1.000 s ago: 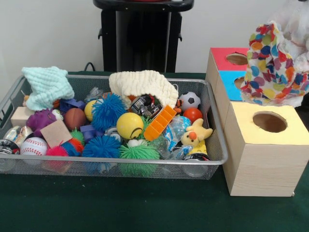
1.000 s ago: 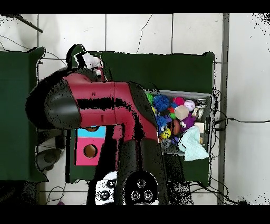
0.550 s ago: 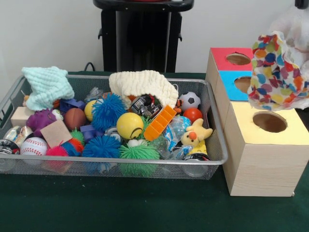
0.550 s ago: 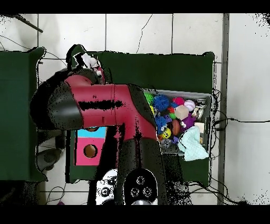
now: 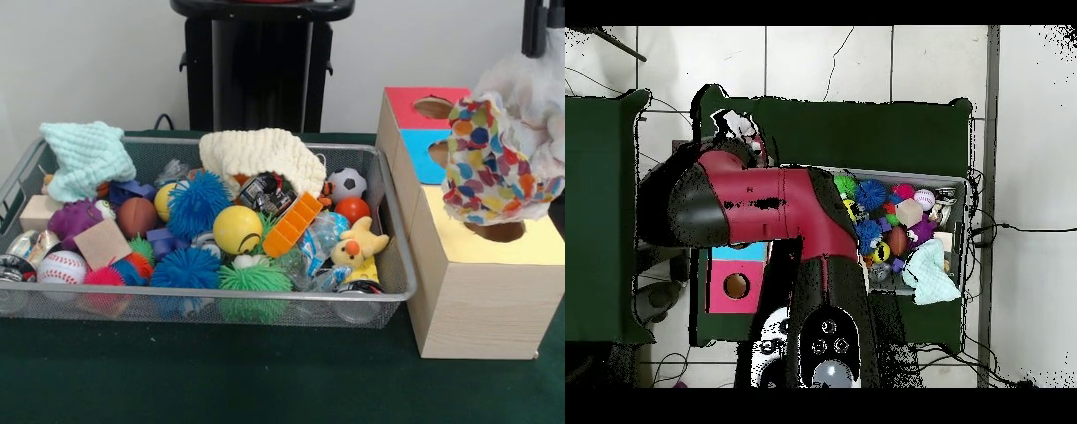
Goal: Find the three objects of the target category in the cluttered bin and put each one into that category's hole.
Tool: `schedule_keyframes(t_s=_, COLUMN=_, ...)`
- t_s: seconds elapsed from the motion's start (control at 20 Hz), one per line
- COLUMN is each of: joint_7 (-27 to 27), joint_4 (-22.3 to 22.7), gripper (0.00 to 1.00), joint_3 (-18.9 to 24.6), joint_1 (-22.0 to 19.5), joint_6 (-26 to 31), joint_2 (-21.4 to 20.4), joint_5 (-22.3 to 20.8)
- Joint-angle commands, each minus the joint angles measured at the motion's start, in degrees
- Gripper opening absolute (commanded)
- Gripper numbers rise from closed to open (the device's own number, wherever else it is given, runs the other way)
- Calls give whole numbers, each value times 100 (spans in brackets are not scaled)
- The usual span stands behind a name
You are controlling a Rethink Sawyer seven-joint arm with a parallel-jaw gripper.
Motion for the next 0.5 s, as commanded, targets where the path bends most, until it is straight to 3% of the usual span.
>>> schedule_keyframes(t_s=0.05, joint_7=626, joint_4=691, gripper=0, joint_3=219, joint_1=28, joint_6=-181, joint_2=282, joint_5=-198)
schedule_keyframes(t_s=0.5, joint_7=957, joint_4=654, gripper=0, joint_3=-5, joint_1=278, joint_6=-144, joint_2=308, joint_5=-138)
